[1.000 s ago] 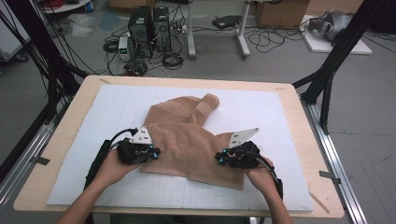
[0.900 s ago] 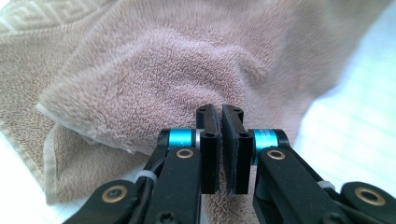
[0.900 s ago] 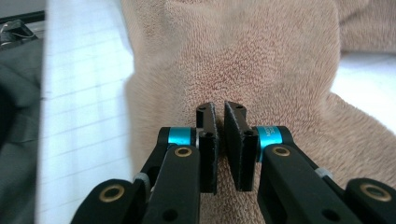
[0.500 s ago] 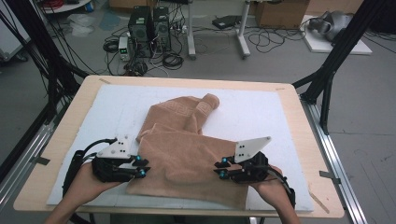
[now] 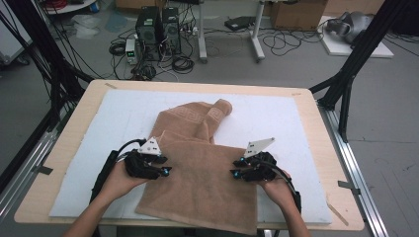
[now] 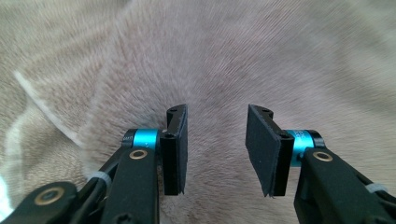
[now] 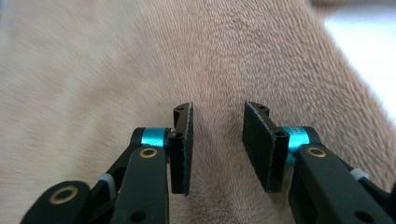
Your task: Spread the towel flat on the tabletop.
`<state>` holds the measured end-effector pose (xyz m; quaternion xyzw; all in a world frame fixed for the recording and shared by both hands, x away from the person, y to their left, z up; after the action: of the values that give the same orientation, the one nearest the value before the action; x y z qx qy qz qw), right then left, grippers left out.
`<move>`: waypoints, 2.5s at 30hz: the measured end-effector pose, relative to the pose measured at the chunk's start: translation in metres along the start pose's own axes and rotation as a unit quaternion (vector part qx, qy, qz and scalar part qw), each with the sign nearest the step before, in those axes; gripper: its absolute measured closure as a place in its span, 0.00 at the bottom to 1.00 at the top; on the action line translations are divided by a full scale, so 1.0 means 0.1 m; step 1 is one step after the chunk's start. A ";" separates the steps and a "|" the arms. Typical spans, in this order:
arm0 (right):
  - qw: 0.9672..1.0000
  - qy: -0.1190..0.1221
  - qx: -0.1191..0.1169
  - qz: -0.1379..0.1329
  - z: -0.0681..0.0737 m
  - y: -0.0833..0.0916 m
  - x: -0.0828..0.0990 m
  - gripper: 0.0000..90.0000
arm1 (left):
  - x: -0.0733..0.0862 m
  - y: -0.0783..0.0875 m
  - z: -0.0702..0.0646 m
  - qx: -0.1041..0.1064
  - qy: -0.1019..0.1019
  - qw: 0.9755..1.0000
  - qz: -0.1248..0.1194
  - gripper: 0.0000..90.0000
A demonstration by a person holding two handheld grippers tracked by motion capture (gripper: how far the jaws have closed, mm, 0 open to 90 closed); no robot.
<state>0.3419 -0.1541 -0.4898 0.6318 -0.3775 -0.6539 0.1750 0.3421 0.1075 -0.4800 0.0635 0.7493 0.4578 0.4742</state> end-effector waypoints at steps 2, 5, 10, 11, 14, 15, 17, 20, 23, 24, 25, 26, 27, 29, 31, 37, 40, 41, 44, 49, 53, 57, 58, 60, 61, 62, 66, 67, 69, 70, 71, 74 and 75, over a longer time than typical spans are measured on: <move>1.000 -0.008 -0.005 -0.002 0.01 -0.05 0.05 0.72 | 0.10 -0.12 0.03 -0.009 -0.009 0.999 0.034 0.67; 1.000 0.001 0.005 0.000 0.02 -0.05 0.06 0.77 | 0.13 -0.15 0.03 0.003 0.007 1.000 -0.002 0.73; 1.000 0.015 0.011 0.005 0.05 -0.05 0.05 0.91 | 0.16 -0.13 0.00 0.006 0.008 1.000 -0.016 0.92; 1.000 0.018 0.010 0.006 0.06 -0.05 0.05 0.92 | 0.16 -0.12 -0.02 0.005 0.007 1.000 -0.017 0.93; 1.000 0.018 -0.002 -0.003 0.09 -0.01 0.04 0.94 | 0.17 -0.08 -0.04 0.008 0.006 1.000 -0.014 0.95; 1.000 0.018 -0.004 -0.006 0.10 0.01 0.03 0.94 | 0.18 -0.06 -0.06 0.007 0.005 1.000 -0.015 0.95; 1.000 0.021 -0.006 -0.012 0.13 0.04 0.01 0.94 | 0.19 0.00 -0.09 0.010 0.005 1.000 -0.016 0.95; 0.999 0.027 -0.008 -0.022 0.19 0.11 -0.03 0.94 | 0.22 0.09 -0.16 0.012 0.009 1.000 -0.015 0.95; 0.999 0.033 -0.012 -0.032 0.28 0.17 -0.07 0.93 | 0.25 0.22 -0.22 0.020 0.010 1.000 -0.019 0.95; 0.999 0.036 -0.013 -0.033 0.32 0.19 -0.08 0.93 | 0.26 0.26 -0.25 0.021 0.010 1.000 -0.021 0.95; 0.999 0.039 -0.014 -0.035 0.36 0.21 -0.09 0.93 | 0.28 0.30 -0.27 0.024 0.006 1.000 -0.020 0.95; 0.998 0.046 -0.015 -0.034 0.40 0.22 -0.09 0.93 | 0.30 0.35 -0.30 0.031 0.010 0.999 -0.021 0.95; 0.998 0.050 -0.016 -0.034 0.44 0.24 -0.10 0.93 | 0.32 0.38 -0.33 0.033 0.010 0.999 -0.021 0.95; 0.998 0.052 -0.019 -0.034 0.51 0.27 -0.10 0.93 | 0.35 0.44 -0.38 0.041 0.009 0.999 -0.025 0.95; 0.997 0.058 -0.026 -0.038 0.58 0.30 -0.13 0.93 | 0.37 0.51 -0.44 0.049 0.007 0.998 -0.027 0.95; 0.992 0.088 -0.045 -0.073 0.70 0.48 -0.37 0.87 | 0.22 0.61 -0.50 0.057 -0.001 0.997 -0.059 0.82; 0.994 0.088 -0.026 -0.057 0.54 0.48 -0.43 0.83 | 0.05 0.55 -0.40 0.039 -0.004 0.996 -0.075 0.72; 0.995 0.083 -0.017 -0.050 0.46 0.47 -0.43 0.79 | 0.01 0.52 -0.37 0.037 -0.001 0.996 -0.076 0.70; 0.997 0.059 -0.001 -0.048 0.28 0.43 -0.39 0.74 | -0.06 0.36 -0.23 0.017 0.005 0.997 -0.075 0.68; 1.000 0.018 -0.007 -0.005 0.12 0.18 -0.11 0.67 | 0.02 0.06 -0.09 -0.003 0.006 1.000 -0.026 0.65; 1.000 -0.001 -0.021 0.013 0.14 -0.01 0.07 0.67 | 0.18 -0.12 -0.02 -0.006 0.014 1.000 0.010 0.64; 1.000 0.008 -0.014 0.013 0.11 -0.03 0.07 0.90 | 0.17 -0.10 0.01 0.006 0.029 1.000 -0.010 0.86; 1.000 0.013 -0.014 0.019 0.11 -0.03 0.06 0.93 | 0.17 -0.10 0.00 0.002 0.028 1.000 -0.012 0.91; 1.000 0.017 -0.005 0.022 0.07 -0.02 0.01 0.95 | 0.13 -0.10 0.02 -0.019 0.017 0.999 -0.019 0.95; 1.000 0.020 0.006 0.019 0.03 -0.01 -0.02 0.96 | 0.10 -0.09 0.04 -0.026 0.015 0.999 -0.026 0.96; 1.000 0.018 0.011 0.016 -0.01 0.00 -0.06 0.96 | 0.05 -0.08 0.07 -0.036 0.019 0.998 -0.043 0.96; 0.999 0.003 0.039 0.005 -0.20 0.06 -0.17 0.96 | -0.07 0.00 0.23 -0.065 0.047 0.993 -0.088 0.96; 0.999 -0.001 0.053 0.000 -0.26 0.07 -0.19 0.96 | -0.09 0.00 0.27 -0.070 0.054 0.991 -0.096 0.96; 0.998 -0.012 0.067 -0.003 -0.36 0.03 -0.19 0.96 | -0.10 0.00 0.36 -0.089 0.064 0.988 -0.104 0.96; 0.997 -0.015 0.073 0.002 -0.39 0.01 -0.18 0.96 | -0.09 -0.02 0.40 -0.091 0.072 0.988 -0.105 0.96; 0.997 -0.021 0.076 0.009 -0.42 -0.04 -0.15 0.95 | -0.09 -0.04 0.40 -0.088 0.074 0.988 -0.101 0.96; 0.997 -0.023 0.073 0.017 -0.44 -0.09 -0.11 0.94 | -0.08 -0.05 0.39 -0.085 0.073 0.989 -0.094 0.95; 0.997 -0.022 0.075 0.012 -0.44 -0.07 -0.12 0.92 | -0.08 -0.03 0.37 -0.081 0.074 0.989 -0.095 0.94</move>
<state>0.3875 -0.1531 -0.4823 0.6243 -0.4368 -0.6352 0.1263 0.3754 0.1248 -0.4819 -0.0802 0.7455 0.4732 0.4624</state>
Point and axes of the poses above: each handheld gripper's, and its own axes: y roughly backward along the jaws, x roughly out of its underside, z roughly to its left, the point moved 9 cm from there along -y, roughly forward along the jaws, and after that the axes turned 12 degrees about y, right-handed, at the moved point
